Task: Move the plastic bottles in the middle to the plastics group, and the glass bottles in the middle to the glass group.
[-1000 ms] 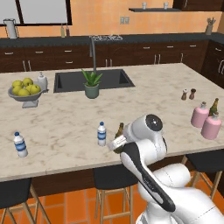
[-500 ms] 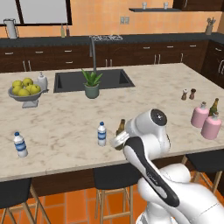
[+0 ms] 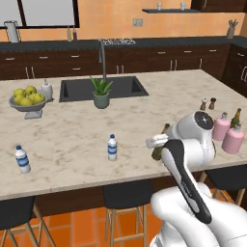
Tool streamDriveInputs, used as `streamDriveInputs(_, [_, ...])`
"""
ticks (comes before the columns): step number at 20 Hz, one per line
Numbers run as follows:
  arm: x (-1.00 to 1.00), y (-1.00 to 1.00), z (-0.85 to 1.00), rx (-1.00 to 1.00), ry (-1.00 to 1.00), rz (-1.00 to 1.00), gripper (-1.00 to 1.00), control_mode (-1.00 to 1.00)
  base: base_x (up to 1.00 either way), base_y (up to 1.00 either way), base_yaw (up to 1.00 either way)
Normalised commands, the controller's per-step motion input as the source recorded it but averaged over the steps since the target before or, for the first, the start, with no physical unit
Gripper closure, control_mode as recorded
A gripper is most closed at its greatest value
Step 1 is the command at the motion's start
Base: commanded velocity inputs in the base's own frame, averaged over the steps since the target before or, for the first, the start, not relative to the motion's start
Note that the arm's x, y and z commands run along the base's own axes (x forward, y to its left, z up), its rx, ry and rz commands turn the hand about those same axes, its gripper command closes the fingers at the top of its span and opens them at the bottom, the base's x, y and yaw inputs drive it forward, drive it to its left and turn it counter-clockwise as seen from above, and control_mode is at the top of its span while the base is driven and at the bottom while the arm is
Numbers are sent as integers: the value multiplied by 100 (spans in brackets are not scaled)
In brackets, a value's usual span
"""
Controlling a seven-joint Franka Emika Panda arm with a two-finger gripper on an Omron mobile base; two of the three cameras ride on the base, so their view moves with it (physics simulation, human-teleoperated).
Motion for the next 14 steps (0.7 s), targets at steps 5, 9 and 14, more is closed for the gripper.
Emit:
streamDriveInputs(5, [0,-100,-13,12,3,-34,100,-100,0,0,0])
streamDriveInputs(9, [14,-92,-18,0,0,-30,100,-100,0,0,0])
streamDriveInputs(14, [83,-73,1,-2,9,-26,100,-100,0,0,0])
